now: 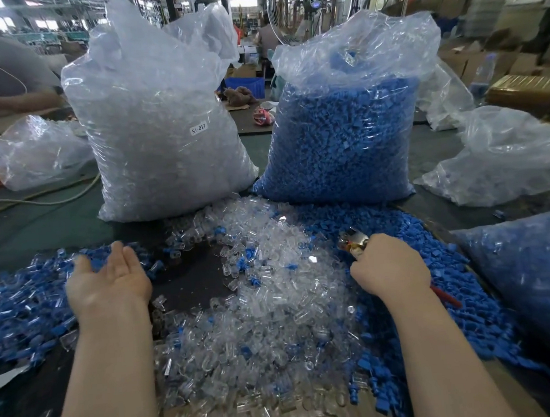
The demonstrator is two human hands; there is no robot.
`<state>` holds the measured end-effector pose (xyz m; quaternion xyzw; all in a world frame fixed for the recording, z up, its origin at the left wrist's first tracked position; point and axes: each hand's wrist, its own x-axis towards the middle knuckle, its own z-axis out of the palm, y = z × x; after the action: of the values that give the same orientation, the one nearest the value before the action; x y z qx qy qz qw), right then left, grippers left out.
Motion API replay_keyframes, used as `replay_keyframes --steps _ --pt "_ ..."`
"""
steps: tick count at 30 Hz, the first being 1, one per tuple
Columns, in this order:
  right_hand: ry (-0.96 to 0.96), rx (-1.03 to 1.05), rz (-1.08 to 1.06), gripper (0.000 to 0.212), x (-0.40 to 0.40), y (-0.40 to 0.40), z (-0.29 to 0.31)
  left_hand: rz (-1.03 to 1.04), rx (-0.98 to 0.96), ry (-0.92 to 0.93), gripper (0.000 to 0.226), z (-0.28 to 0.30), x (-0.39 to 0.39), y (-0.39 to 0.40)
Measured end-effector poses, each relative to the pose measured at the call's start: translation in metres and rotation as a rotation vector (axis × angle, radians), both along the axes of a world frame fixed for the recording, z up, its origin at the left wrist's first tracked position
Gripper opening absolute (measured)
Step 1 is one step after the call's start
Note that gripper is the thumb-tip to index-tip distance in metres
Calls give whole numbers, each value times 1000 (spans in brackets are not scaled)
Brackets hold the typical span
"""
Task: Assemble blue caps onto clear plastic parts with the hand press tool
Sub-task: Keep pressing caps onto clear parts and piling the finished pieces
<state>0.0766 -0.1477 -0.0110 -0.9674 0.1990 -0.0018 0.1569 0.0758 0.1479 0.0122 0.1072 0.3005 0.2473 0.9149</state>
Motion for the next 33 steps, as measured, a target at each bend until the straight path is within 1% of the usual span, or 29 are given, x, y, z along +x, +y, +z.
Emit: replay_keyframes --steps 1,2,3,4,6,8,10,11,13,15,17,22,24,27,29,33 --pt "2 -1 -1 21 0 0 0 -65 82 26 38 -3 4 0" --pt "3 -2 -2 22 0 1 -1 -187 241 71 22 -1 2 -3" --pt "4 -2 -4 22 0 2 -1 -307 450 147 7 0 2 -7" --pt "3 -3 -7 21 0 2 -1 -434 690 200 7 0 3 -12" --pt "-1 -6 -6 17 0 3 -1 -653 1130 231 23 -4 5 -22" --pt "-5 -14 -2 15 0 2 -3 -876 1479 272 34 -4 2 -31" --pt "-26 -19 3 15 1 1 -4 -1057 1675 360 36 -8 3 -36" --pt "-42 -18 5 16 1 1 -5 -1113 1752 391 34 -10 4 -38" --pt "-72 -20 12 19 1 0 -6 -1151 1861 449 27 -15 7 -39" --pt "-84 -42 25 20 1 0 -7 -1125 1919 479 19 -16 7 -40" --pt "-90 -49 27 17 1 1 -8 -1093 1926 486 13 -17 6 -40" --pt "-75 -33 17 14 1 0 -9 -1023 1910 491 13 -18 5 -44" --pt "-73 -30 9 14 1 0 -8 -954 1851 451 12 -18 6 -47" --pt "-62 -23 -33 22 2 2 -5 -883 1684 330 10 -14 7 -57" --pt "-39 -37 -27 24 2 3 -4 -874 1570 242 8 -10 7 -66" --pt "-44 -24 8 18 2 4 -4 -910 1422 121 6 -6 6 -80"
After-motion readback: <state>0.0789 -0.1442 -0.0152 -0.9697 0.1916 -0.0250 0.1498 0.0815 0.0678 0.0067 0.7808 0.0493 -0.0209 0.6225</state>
